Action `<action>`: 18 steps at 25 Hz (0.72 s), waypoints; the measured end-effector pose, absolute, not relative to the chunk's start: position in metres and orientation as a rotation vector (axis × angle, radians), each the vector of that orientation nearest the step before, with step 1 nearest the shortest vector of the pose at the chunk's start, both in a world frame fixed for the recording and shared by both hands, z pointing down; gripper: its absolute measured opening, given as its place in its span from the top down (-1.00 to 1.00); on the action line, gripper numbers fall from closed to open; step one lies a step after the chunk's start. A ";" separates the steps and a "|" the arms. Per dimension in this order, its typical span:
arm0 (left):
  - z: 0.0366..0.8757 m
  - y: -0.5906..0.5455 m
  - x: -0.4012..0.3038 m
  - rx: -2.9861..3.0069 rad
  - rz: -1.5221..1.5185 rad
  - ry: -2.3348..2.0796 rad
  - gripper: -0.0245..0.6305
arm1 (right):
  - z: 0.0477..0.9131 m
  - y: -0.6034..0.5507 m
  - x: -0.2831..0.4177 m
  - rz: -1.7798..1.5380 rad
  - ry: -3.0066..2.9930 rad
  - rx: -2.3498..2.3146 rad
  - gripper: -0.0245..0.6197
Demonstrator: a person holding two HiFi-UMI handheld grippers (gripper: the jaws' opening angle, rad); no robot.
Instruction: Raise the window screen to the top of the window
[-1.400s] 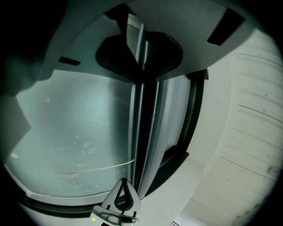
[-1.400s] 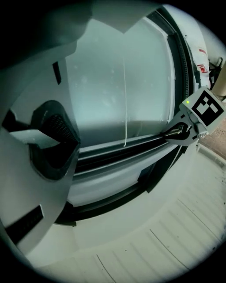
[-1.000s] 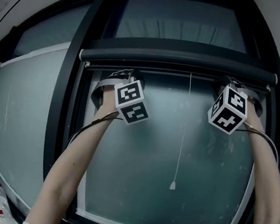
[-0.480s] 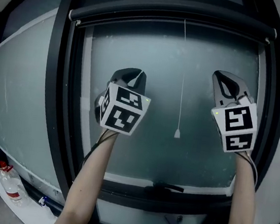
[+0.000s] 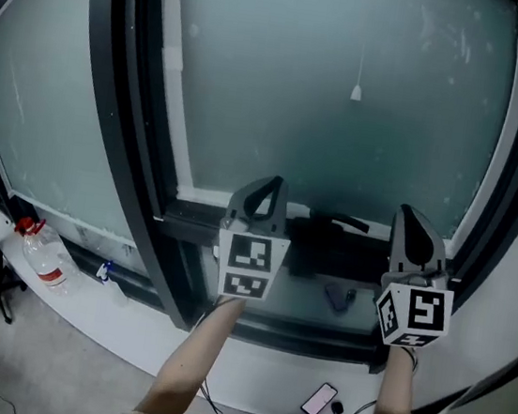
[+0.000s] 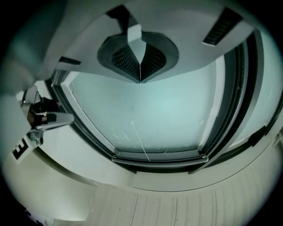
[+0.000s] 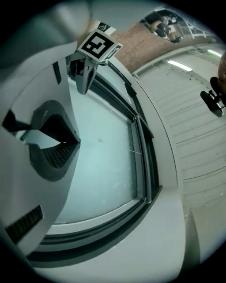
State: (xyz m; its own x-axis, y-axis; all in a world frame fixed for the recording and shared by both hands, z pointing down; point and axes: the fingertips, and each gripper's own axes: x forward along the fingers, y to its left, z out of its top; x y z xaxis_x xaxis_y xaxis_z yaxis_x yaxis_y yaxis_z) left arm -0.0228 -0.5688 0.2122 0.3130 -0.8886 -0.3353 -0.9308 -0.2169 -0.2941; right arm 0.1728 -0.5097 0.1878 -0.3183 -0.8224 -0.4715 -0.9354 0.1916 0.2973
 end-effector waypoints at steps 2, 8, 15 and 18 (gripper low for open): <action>0.268 -0.556 -0.027 -2.190 0.131 1.649 0.91 | 0.244 -0.504 0.160 0.699 2.325 -1.668 0.91; 0.407 -0.525 -0.031 -2.314 -0.001 1.756 0.91 | 0.372 -0.484 0.142 0.419 2.497 -1.677 0.91; 0.448 -0.487 -0.058 -2.347 -0.040 1.882 0.91 | 0.417 -0.461 0.139 0.237 2.612 -1.681 0.91; 0.450 -0.464 -0.055 -2.369 -0.066 1.883 0.91 | 0.446 -0.433 0.118 -0.173 2.714 -1.397 0.90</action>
State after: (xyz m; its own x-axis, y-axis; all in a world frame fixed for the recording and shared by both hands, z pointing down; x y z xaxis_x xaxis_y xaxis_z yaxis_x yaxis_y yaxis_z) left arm -0.0545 -0.4636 0.4502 0.2277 -0.9730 -0.0370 -0.9680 -0.2221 -0.1165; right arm 0.1180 -0.4326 0.4461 -0.5798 -0.8144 -0.0229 -0.8049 0.5770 -0.1388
